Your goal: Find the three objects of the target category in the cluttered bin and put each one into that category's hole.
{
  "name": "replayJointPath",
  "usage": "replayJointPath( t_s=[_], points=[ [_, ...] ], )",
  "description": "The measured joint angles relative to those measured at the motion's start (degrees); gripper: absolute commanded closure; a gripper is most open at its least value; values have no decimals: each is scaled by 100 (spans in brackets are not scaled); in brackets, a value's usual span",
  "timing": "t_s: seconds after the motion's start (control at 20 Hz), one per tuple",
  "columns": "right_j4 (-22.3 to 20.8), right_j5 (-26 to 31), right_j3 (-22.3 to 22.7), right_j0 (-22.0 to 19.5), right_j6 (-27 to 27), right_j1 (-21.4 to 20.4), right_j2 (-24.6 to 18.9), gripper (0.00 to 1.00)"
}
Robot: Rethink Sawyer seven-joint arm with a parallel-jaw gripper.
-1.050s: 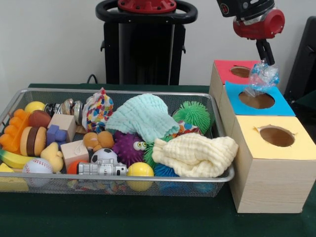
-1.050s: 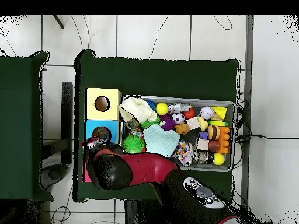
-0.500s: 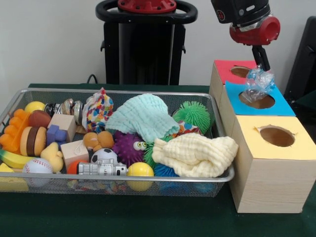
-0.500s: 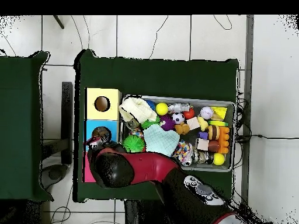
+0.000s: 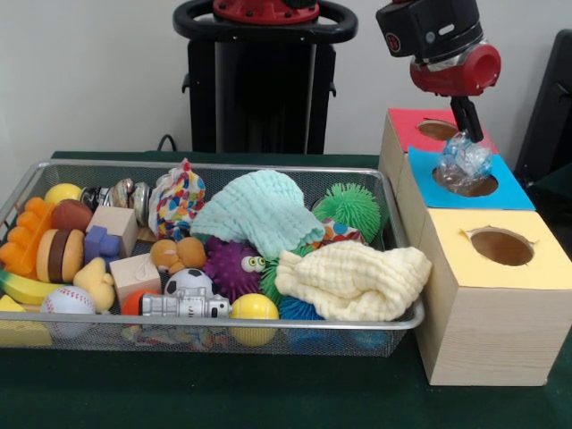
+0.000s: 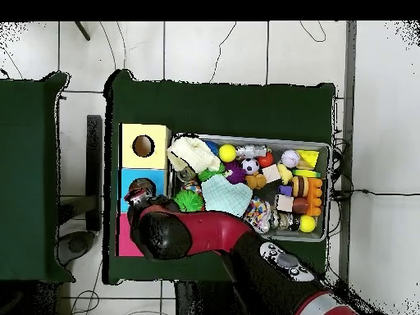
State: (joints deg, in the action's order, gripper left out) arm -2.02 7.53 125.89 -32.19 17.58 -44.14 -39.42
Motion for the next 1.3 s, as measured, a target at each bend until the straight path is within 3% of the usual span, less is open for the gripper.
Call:
replayJointPath(
  t_s=[0.7,0.75,1.3],
  points=[
    [-275,-133,-187,94,0,282,245,100],
    [-320,-130,-234,151,0,285,305,0],
    [-378,-130,-242,328,0,285,540,0]
  ],
)
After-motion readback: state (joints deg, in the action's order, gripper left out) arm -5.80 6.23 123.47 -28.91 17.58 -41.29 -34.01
